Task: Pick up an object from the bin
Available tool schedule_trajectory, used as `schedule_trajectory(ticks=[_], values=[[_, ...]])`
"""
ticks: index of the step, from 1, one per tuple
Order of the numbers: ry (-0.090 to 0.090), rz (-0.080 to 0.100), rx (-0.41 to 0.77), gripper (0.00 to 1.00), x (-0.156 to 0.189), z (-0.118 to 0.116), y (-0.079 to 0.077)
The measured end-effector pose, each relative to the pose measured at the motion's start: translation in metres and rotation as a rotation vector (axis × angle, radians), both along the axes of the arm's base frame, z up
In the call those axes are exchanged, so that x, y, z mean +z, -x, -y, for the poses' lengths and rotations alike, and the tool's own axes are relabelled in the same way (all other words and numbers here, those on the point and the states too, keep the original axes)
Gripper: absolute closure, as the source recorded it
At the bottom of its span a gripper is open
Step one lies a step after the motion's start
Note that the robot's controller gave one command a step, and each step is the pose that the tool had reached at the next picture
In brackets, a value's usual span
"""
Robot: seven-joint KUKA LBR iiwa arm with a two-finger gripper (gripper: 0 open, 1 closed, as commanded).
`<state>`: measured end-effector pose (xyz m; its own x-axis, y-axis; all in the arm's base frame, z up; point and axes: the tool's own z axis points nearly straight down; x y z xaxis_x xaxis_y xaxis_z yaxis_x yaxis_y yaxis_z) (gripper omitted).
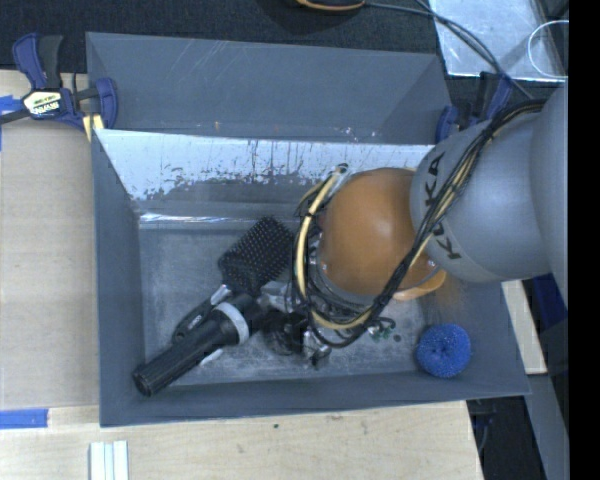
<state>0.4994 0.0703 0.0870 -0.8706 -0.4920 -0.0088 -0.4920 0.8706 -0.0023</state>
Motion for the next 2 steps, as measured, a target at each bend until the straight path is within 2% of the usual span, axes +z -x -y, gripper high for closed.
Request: schedule_trajectory(ticks=[2], values=[[0.002, 0.002, 0.005, 1.00, 0.0196, -0.0015, -0.0009]])
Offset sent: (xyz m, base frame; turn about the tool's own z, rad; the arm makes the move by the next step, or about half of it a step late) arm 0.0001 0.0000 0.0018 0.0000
